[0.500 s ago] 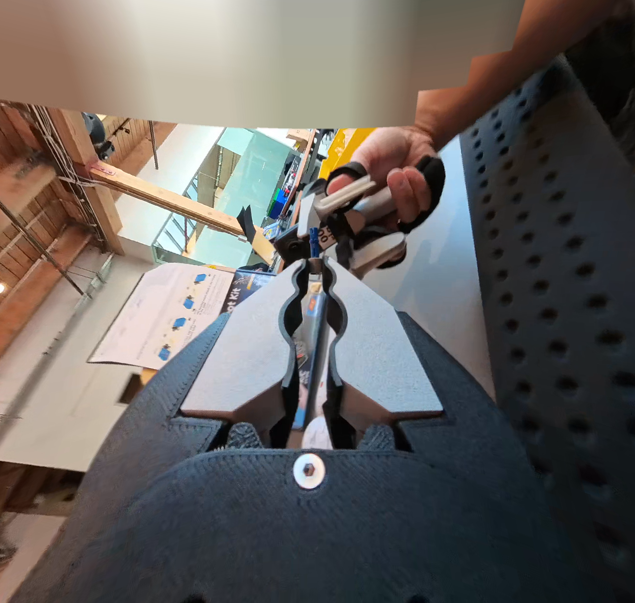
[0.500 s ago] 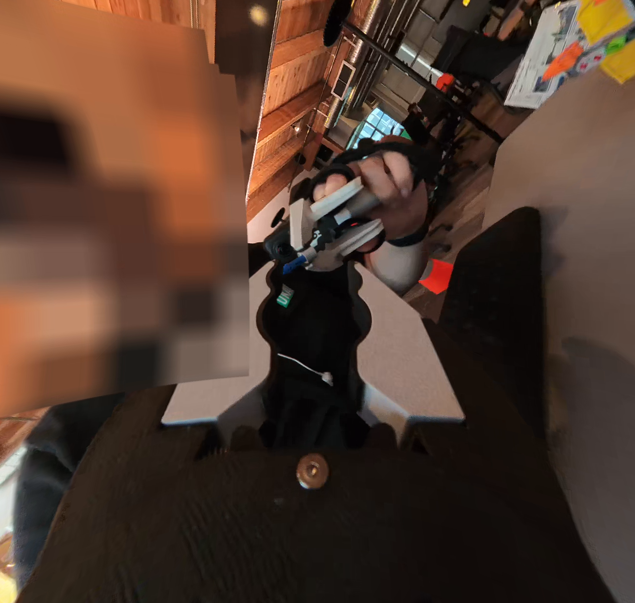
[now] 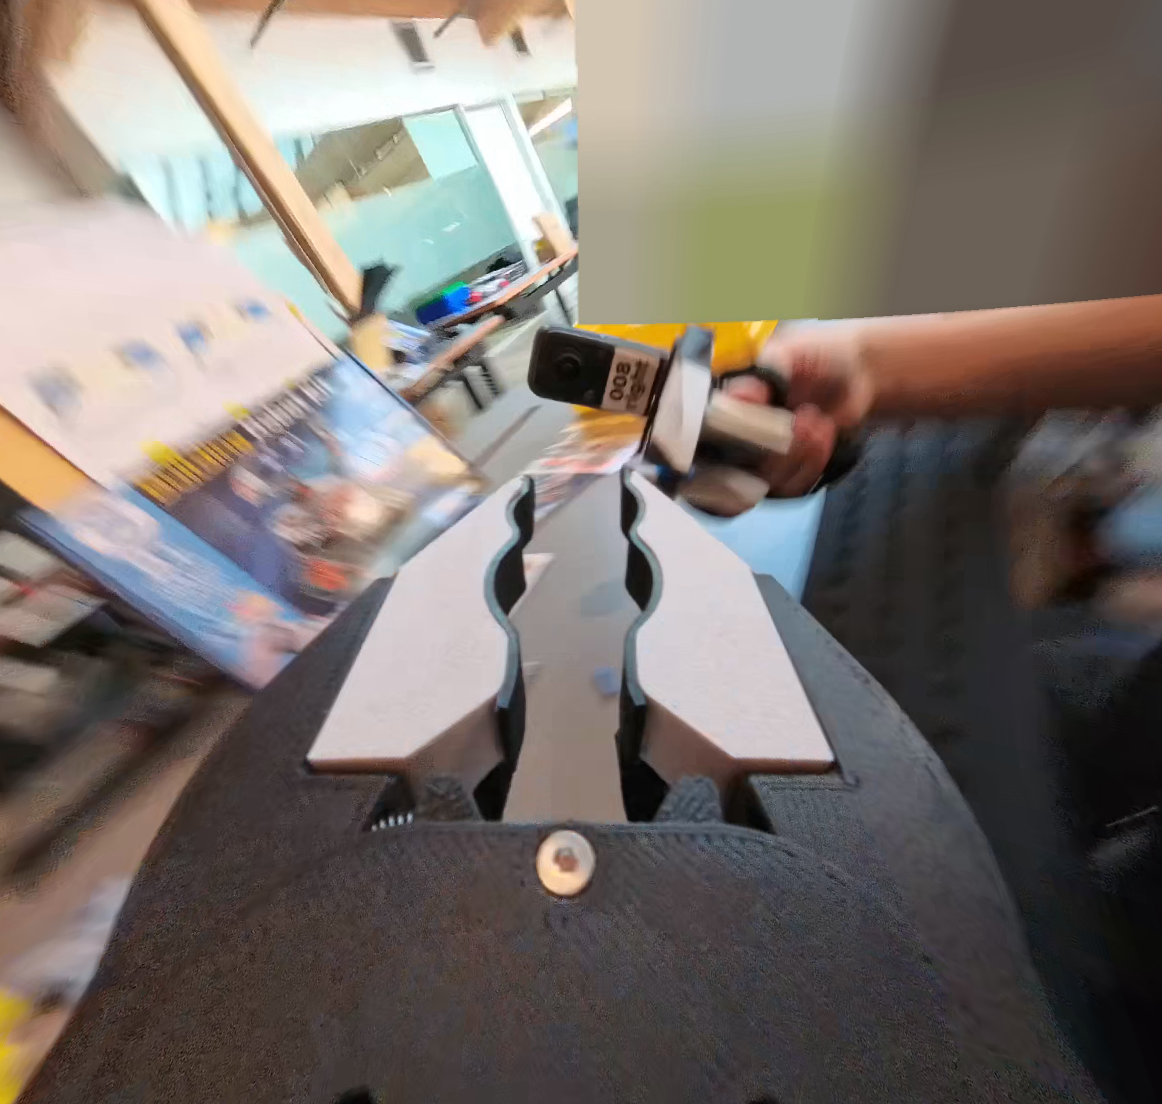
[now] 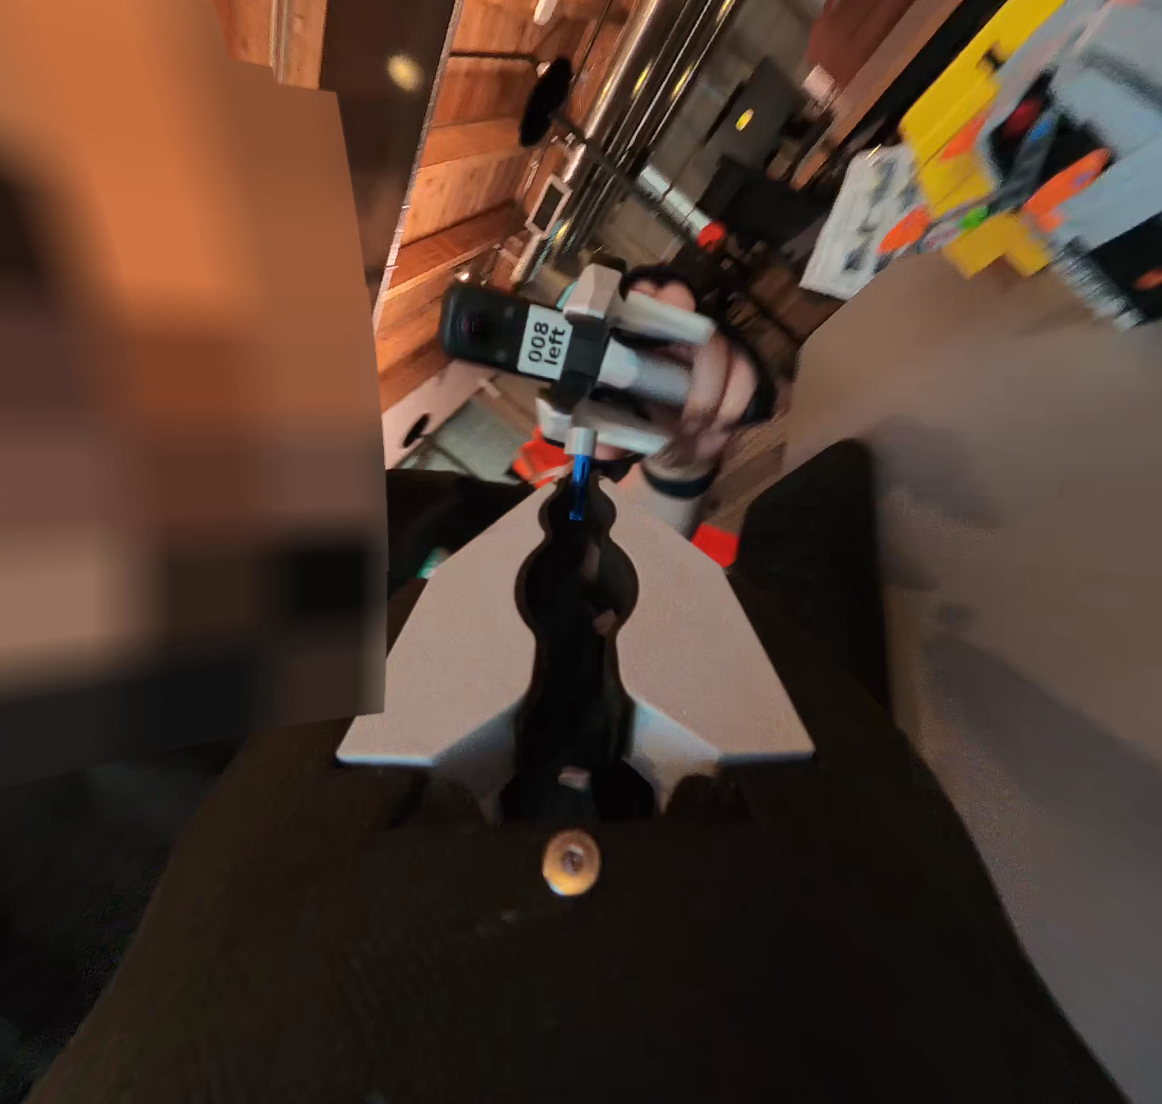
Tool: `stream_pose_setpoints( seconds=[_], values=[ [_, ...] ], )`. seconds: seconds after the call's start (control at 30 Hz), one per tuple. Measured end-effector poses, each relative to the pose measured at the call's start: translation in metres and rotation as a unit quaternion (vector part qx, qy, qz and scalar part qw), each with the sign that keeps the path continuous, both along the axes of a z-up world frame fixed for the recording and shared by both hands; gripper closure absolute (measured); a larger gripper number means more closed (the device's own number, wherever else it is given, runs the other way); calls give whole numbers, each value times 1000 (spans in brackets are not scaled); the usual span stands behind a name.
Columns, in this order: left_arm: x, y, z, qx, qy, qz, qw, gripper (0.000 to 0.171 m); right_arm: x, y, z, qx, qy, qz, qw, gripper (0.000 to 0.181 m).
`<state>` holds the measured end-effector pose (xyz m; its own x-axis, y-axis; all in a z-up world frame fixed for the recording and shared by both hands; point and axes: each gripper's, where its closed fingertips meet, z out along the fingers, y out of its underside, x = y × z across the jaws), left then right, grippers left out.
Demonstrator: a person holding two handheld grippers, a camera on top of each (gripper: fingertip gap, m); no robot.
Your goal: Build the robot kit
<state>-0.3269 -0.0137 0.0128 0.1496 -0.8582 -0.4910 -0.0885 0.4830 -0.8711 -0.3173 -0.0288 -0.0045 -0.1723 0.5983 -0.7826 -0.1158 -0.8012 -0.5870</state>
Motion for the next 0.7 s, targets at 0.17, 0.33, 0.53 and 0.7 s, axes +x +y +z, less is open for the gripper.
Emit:
stream_pose_setpoints(
  seconds=[0.17,0.33,0.53,0.7],
  values=[
    [-6,14,12,-445,-136,-100,879,145,7,14,14,99,17,-121,988,178],
    [8,16,4,-509,-130,-89,846,161,4,17,9,190,-32,-189,963,178],
    [20,11,-1,-506,-109,-94,850,162,4,21,1,230,-73,-223,944,177],
    [22,12,-6,-500,-104,-85,855,167,4,21,0,242,-74,-227,941,177]
  ],
)
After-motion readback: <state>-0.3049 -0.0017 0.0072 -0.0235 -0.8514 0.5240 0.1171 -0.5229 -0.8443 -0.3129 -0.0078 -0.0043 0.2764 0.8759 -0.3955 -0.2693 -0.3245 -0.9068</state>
